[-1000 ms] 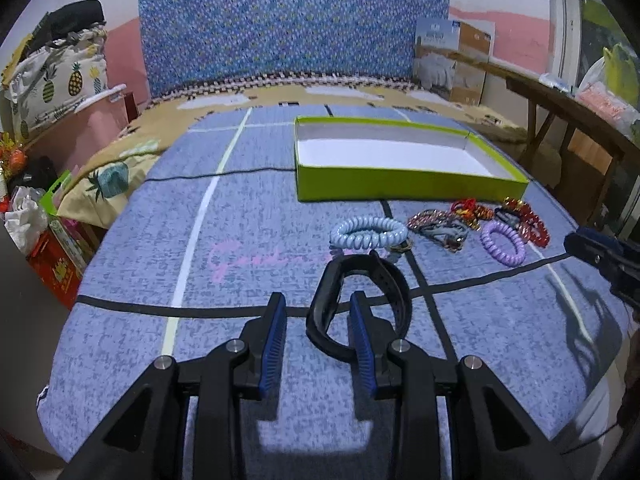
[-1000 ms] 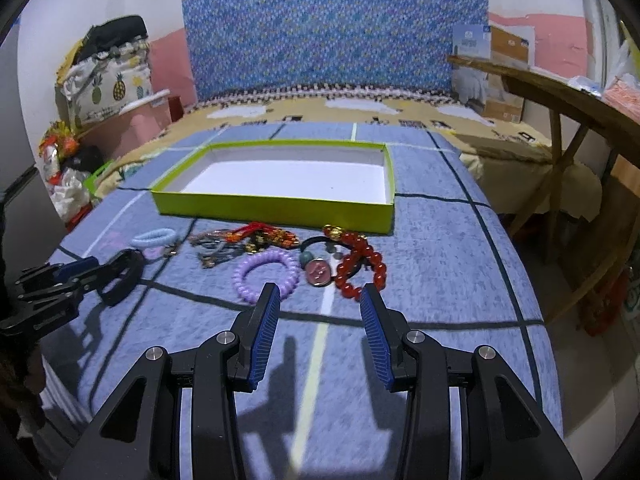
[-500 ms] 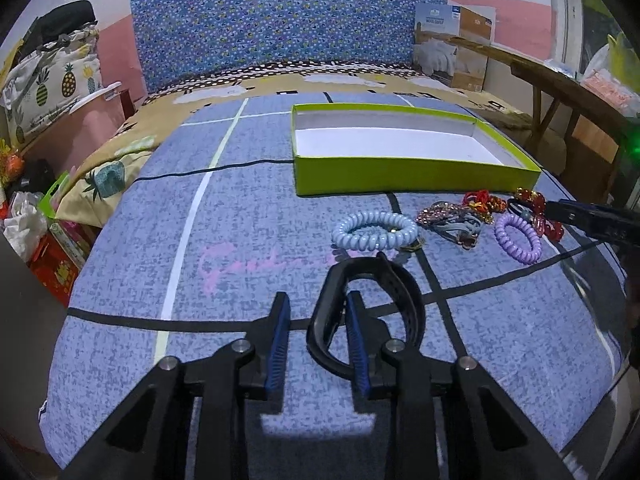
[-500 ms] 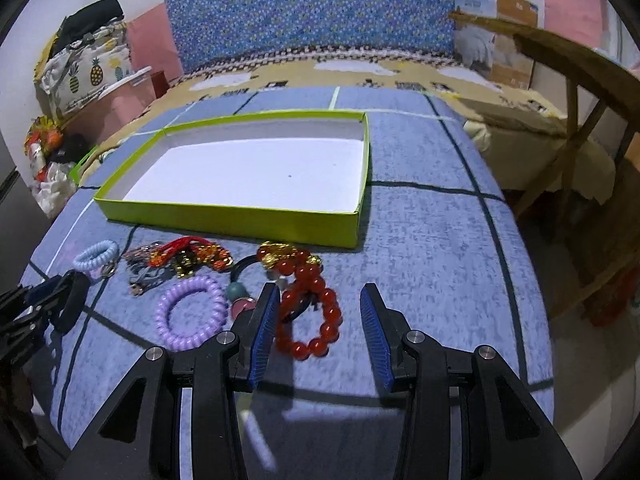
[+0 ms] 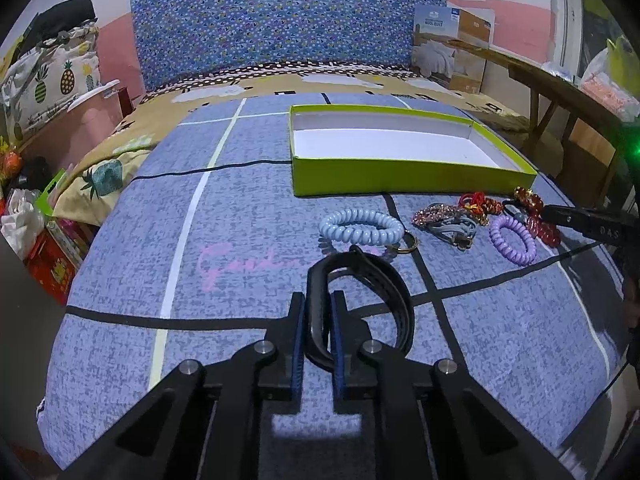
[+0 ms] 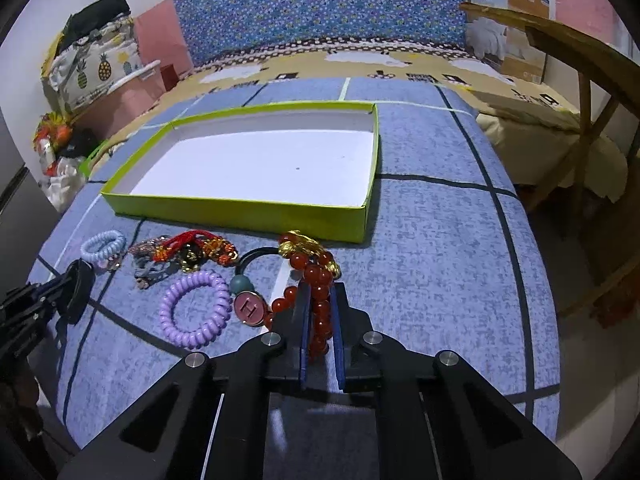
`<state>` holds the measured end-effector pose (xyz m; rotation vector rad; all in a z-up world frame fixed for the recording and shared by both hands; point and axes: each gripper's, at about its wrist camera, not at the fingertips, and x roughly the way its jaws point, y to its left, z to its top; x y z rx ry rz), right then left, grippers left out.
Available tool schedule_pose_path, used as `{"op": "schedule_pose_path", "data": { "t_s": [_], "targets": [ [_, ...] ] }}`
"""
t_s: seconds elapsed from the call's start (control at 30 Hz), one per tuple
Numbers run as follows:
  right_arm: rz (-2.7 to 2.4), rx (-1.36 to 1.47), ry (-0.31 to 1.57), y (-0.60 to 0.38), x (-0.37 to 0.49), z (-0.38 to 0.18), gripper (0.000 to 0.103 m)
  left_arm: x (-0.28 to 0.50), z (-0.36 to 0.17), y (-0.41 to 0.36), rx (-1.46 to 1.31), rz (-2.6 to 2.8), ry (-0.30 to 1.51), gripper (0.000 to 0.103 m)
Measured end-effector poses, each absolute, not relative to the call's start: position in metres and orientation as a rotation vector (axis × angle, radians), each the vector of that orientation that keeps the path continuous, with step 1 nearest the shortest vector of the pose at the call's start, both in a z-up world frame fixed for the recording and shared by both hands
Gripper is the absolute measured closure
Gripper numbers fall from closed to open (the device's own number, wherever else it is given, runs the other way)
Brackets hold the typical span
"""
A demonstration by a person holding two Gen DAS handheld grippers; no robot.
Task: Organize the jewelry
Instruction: 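Close the right tool on the red bead bracelet and lift it, then drop the red beads in the box with the right tool while the left tool carries the band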
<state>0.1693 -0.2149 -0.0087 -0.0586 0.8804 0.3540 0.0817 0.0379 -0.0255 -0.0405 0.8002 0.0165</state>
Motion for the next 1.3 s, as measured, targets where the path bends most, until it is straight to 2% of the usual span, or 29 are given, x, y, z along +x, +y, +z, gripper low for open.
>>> {"op": "schedule_pose_path", "data": {
  "t_s": [0.77, 1.3],
  "targets": [
    [0.397, -0.034, 0.75, -0.216, 0.136, 0.043, 0.094, 0.058, 0.011, 0.034, -0.059, -0.028, 0.703, 0.091],
    [0.437, -0.039, 0.68, -0.194, 0.187, 0.079, 0.094, 0.125, 0.043, 0.022, -0.007, -0.075, 0.653, 0.091]
  ]
}}
